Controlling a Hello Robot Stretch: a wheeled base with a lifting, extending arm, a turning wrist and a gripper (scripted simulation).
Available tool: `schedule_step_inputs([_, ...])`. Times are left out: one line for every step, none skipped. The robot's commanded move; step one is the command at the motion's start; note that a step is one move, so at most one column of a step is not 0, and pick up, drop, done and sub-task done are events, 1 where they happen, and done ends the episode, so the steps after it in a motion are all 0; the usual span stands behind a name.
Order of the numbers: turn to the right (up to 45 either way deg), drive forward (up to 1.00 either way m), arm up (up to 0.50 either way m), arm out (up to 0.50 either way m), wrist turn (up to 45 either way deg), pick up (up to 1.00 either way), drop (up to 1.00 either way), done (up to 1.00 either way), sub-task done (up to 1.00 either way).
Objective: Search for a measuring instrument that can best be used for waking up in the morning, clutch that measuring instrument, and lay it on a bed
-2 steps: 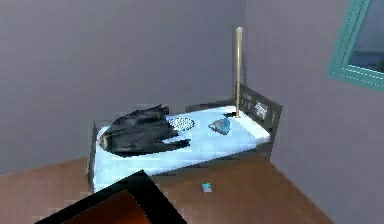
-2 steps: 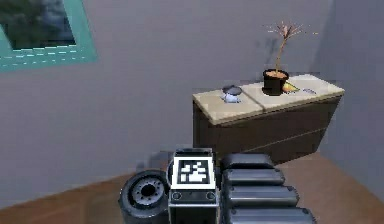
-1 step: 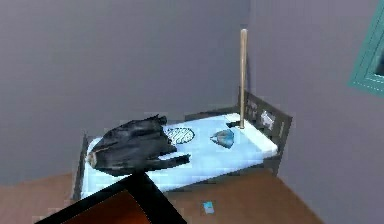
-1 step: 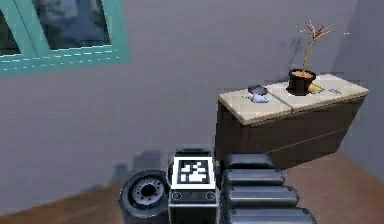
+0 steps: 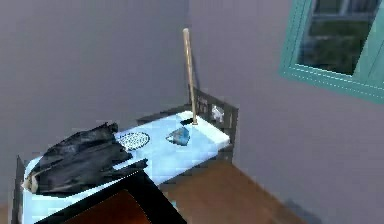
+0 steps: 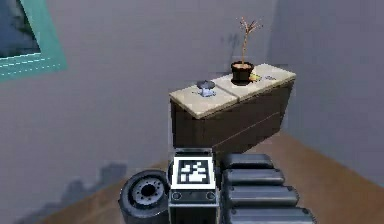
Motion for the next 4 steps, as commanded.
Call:
schedule_step_inputs([0.0, 0.85, 0.0, 0.0, 0.0, 0.0, 0.0, 0.0, 0.0])
schedule_step_inputs([45.0, 0.0, 0.0, 0.0, 0.0, 0.0, 0.0, 0.0, 0.0])
schedule_step_inputs([45.0, 0.0, 0.0, 0.0, 0.0, 0.0, 0.0, 0.0, 0.0])
schedule_step_inputs([21.0, 0.0, 0.0, 0.0, 0.0, 0.0, 0.0, 0.0, 0.0])
